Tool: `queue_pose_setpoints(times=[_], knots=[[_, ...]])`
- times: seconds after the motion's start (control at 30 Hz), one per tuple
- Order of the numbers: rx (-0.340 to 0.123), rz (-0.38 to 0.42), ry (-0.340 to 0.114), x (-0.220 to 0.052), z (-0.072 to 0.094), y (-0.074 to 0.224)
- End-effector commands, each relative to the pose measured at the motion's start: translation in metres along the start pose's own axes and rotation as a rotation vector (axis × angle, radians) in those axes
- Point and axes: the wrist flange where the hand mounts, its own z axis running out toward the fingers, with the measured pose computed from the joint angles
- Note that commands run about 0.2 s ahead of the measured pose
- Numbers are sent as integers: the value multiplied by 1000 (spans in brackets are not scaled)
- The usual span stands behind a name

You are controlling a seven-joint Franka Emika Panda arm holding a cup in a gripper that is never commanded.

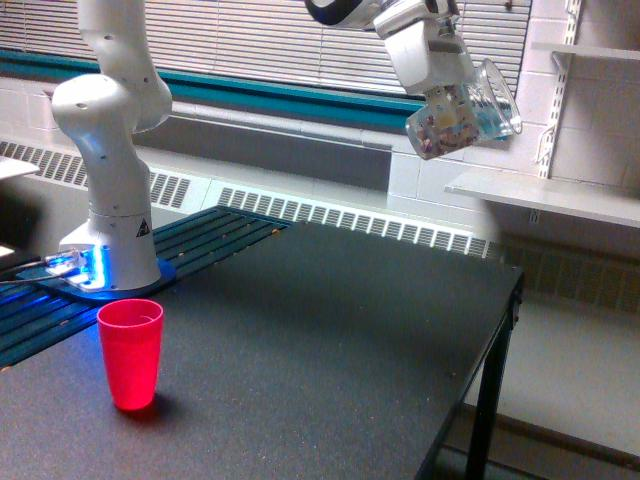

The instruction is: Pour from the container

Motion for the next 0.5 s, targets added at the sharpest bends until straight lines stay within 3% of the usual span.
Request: queue_pose_setpoints(times=[0.03,0.5], knots=[[-117,-35,-24,-11,35,43],[-336,-91,-30,-23,66,161]])
